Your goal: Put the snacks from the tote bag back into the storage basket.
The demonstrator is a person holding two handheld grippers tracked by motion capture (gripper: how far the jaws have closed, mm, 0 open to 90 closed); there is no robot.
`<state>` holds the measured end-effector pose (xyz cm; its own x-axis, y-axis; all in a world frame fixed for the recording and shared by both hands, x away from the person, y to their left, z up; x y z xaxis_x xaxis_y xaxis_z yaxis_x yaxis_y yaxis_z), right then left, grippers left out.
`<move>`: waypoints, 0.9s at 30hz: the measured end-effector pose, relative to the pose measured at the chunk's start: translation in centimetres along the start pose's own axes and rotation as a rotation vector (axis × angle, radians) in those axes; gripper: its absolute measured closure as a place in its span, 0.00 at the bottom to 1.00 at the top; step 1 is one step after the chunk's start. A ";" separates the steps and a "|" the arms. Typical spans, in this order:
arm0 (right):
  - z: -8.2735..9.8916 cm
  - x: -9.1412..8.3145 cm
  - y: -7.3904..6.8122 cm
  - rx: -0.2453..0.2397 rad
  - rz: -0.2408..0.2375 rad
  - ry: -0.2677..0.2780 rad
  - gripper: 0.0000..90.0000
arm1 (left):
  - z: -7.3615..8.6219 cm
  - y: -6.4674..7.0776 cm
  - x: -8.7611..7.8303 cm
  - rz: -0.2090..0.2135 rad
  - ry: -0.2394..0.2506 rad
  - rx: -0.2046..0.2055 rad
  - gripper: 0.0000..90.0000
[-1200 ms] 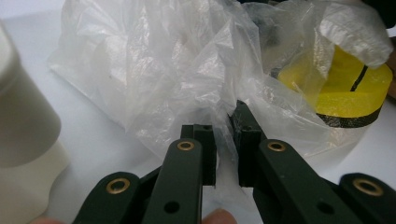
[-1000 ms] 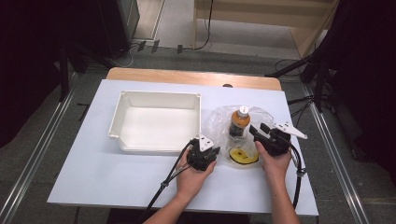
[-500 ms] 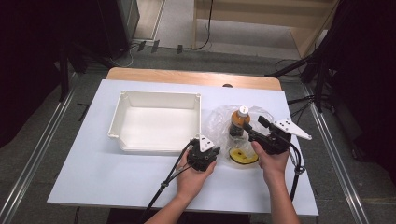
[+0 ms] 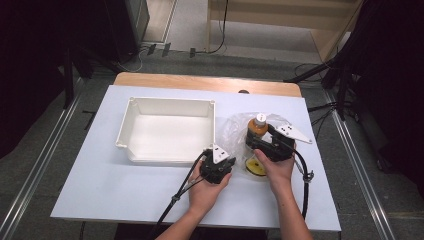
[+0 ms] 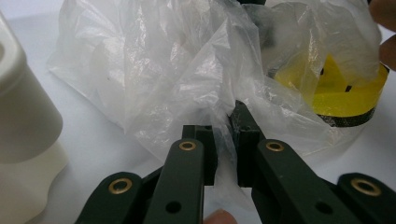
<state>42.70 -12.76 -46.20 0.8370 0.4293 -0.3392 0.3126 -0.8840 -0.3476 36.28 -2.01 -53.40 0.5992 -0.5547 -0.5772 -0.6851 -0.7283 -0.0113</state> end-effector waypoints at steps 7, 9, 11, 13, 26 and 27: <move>0.7 1.4 0.2 0.023 0.035 -0.031 0.30 | 0.0 0.1 0.0 0.005 0.005 0.002 0.95; 0.9 1.6 0.2 0.022 0.044 -0.035 0.30 | 0.0 0.1 0.0 0.004 0.005 0.003 0.95; 1.1 1.8 0.3 0.020 0.051 -0.042 0.31 | -0.1 0.1 0.0 0.006 0.011 0.001 0.95; 1.3 2.0 0.3 0.020 0.053 -0.047 0.32 | -0.1 0.1 0.0 0.004 0.013 -0.002 0.95; 1.2 1.9 0.3 -0.005 0.063 -0.009 0.33 | -0.1 0.0 -0.1 0.006 0.018 -0.006 0.95; 1.1 1.8 0.2 -0.006 0.063 -0.005 0.32 | -0.1 0.0 -0.1 0.005 0.018 -0.006 0.95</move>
<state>43.80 -11.99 -47.89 0.8529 0.3738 -0.3644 0.2621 -0.9103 -0.3203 36.20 -2.00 -53.26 0.6030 -0.5659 -0.5623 -0.6859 -0.7277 -0.0031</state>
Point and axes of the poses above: each handheld gripper's, and its own axes: x roughly forward along the jaws, z roughly out of its underside, y roughly to its right, the point moved 10 cm from there along x, roughly forward along the jaws, and after that the axes turned 9 degrees about x, right-handed, at the moved point
